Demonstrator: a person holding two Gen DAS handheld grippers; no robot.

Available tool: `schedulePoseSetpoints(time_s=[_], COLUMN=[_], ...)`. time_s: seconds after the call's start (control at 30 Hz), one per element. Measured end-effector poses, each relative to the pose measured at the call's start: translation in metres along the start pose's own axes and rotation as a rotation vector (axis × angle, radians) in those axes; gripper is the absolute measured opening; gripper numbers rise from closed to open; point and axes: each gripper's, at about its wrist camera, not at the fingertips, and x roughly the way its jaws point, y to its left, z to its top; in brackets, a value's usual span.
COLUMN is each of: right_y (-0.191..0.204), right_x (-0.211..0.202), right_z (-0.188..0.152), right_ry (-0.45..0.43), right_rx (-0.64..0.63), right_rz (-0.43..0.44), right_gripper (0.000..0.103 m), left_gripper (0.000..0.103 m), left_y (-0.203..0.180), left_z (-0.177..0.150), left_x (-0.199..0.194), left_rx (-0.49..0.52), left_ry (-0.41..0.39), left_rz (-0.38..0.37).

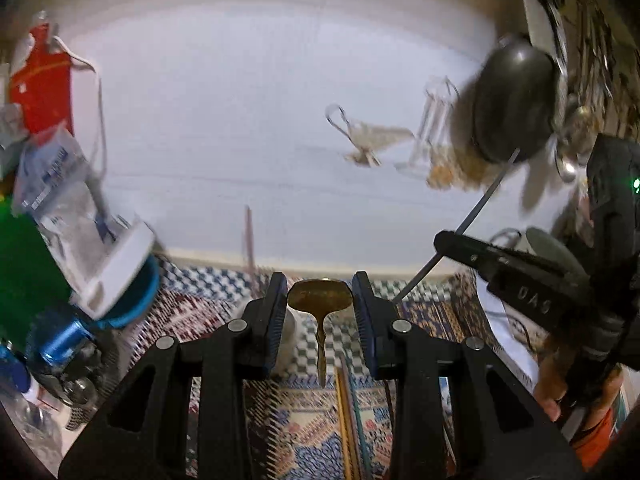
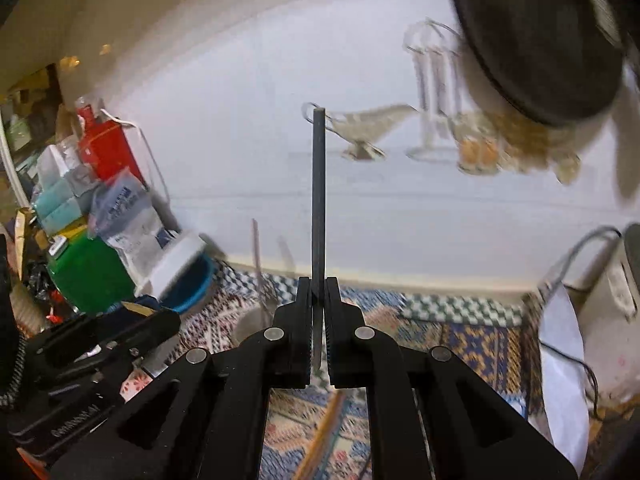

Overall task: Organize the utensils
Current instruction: 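Lift the gold spoon with the left tool while the right tool carries the chopstick over the cup, then lower spoon and chopstick into the white cup and open both tools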

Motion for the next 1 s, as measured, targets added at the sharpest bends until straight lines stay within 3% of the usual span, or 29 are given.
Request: schedulePoseSetpoints(time_s=[0.23,0.5,0.7,1.0], right_y=[0.024,0.042,0.039,0.033], right_x=[0.017,0.04,0.071,0.122], right_z=[0.024,0.038,0.029,-0.002], right_ry=[-0.028,-0.032,0.035,0.195], right_rx=[-0.043,-0.072,-0.072,-0.07], right_rz=[0.066,0.123,0.133,0.119], right_gripper=[0.005,0.005,0.005,0.005], left_gripper=[0.032,0.032,0.032,0.032], left_y=[0.021,0.042,0.05,0.069], left_z=[0.031,0.047,0.039,0.004], left_x=[-0.007,0.013,0.046,0.106], left_rx=[-0.016,-0.057,-0.072,-0.103], left_ry=[-0.072,-0.07,-0.012,0.138], left_rz=[0.052,0.06,0.076,0.117])
